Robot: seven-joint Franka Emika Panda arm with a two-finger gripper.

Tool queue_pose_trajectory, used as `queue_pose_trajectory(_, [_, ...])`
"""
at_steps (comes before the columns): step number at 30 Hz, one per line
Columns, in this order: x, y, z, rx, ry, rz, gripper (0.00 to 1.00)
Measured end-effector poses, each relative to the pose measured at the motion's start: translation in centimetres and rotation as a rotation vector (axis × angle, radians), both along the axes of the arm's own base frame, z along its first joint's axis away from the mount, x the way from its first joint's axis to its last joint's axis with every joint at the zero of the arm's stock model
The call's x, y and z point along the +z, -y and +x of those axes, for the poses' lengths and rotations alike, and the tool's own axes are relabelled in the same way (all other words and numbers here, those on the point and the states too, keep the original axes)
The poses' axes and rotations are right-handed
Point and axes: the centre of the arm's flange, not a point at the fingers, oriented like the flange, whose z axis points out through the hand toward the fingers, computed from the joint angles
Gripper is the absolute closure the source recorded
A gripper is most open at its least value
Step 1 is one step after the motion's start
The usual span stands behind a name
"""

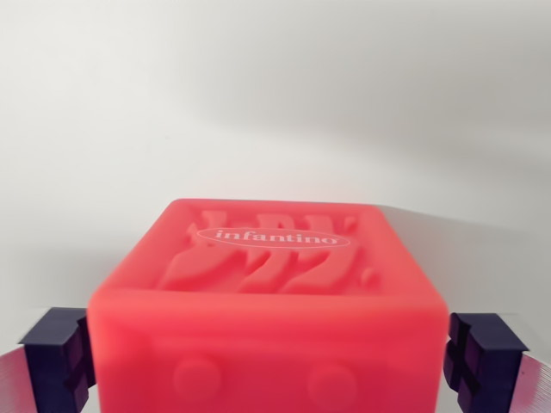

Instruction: Destack cube

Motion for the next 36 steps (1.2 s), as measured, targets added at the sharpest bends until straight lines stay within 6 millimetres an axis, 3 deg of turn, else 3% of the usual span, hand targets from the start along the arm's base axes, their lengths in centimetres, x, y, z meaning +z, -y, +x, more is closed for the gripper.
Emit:
queue_pose_trajectory(14, [0.4,0.0,0.1,0.000,0.001,0.000,0.00])
queue_pose_trajectory(26, [3.0,0.0,0.1,0.000,0.003,-0.001,0.00])
queue_pose_trajectory(36, [6.3,0.0,0.1,0.000,0.005,-0.001,0.00])
